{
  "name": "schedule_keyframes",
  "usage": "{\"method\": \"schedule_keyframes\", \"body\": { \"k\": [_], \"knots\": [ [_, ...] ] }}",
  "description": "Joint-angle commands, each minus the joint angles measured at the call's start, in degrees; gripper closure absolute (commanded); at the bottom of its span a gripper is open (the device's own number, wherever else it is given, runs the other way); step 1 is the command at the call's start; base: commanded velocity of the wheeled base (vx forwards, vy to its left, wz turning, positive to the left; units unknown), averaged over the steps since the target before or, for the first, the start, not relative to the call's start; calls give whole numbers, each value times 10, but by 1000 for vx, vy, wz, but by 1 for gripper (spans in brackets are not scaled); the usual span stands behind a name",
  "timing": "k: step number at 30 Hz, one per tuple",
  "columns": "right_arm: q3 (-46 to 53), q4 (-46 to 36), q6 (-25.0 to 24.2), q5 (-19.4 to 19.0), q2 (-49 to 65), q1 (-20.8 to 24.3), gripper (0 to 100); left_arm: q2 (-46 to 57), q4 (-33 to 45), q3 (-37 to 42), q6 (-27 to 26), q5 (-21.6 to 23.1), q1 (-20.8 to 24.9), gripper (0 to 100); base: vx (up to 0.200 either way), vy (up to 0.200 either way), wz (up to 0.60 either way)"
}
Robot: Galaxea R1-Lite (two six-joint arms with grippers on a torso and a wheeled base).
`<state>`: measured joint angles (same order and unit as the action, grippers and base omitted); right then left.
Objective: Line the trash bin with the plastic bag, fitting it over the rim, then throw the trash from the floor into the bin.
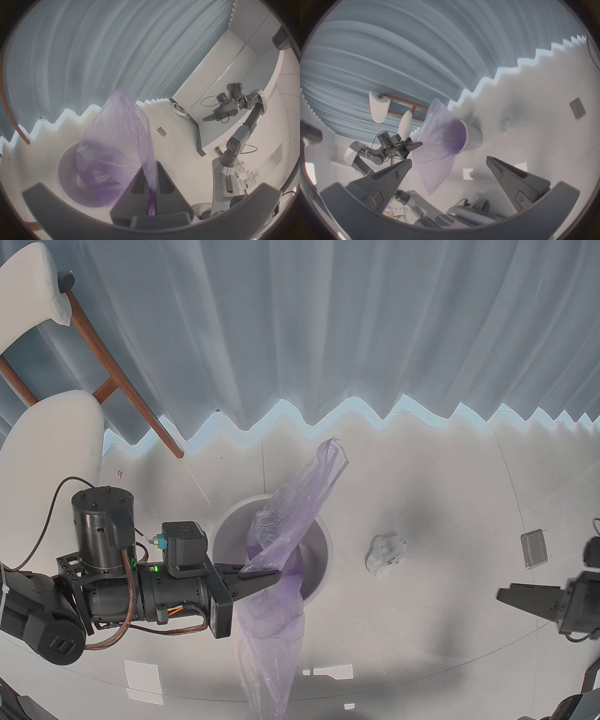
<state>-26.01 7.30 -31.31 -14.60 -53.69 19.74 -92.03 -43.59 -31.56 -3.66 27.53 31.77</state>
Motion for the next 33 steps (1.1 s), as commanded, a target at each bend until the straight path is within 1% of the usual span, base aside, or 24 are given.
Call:
{"method": "schedule_keyframes", "body": {
  "k": [1,4,6,10,13,16,17,19,22,23,24,26,27,28,30,33],
  "knots": [
    [-84,76,-90,-10,-232,92,0,29,-6,17,-5,-3,-2,100,0,0,0],
    [-84,120,-91,-3,-259,97,0,34,-5,15,-4,-1,-10,100,0,0,0],
    [-86,134,-91,5,-272,102,0,35,-6,14,-4,-1,-10,100,200,0,0],
    [-101,132,-100,19,-275,108,0,33,-6,16,-5,-4,-10,100,200,0,0],
    [-113,129,-125,23,-278,112,0,32,-13,19,-5,-4,-10,100,200,0,0],
    [-124,130,-130,33,-287,112,0,31,-14,15,-6,-5,-10,100,200,0,0],
    [-124,130,-130,33,-287,112,0,31,-14,15,-6,-5,-10,100,0,0,0],
    [-147,129,-133,57,-302,114,0,32,-13,20,-7,-12,-6,100,0,0,0],
    [-173,129,-143,92,-329,126,0,33,-11,38,-34,-40,-3,100,0,0,0],
    [-174,129,-144,95,-331,126,0,33,-11,39,-35,-41,-2,100,0,0,0],
    [-188,130,-152,123,-353,132,0,34,-8,47,-55,-50,0,100,0,0,0],
    [-206,133,-161,153,-379,143,0,35,-7,51,-69,-47,0,100,0,0,0],
    [-212,132,-166,162,-386,149,0,35,-7,51,-70,-46,0,100,0,0,0],
    [-212,132,-166,162,-386,149,0,35,-7,51,-70,-46,0,100,0,0,0],
    [-230,128,-181,169,-400,168,0,35,-10,51,-71,-46,5,100,0,0,0],
    [-243,128,-183,174,-422,176,0,38,-10,55,-71,-46,10,100,0,0,0]
  ]
}}
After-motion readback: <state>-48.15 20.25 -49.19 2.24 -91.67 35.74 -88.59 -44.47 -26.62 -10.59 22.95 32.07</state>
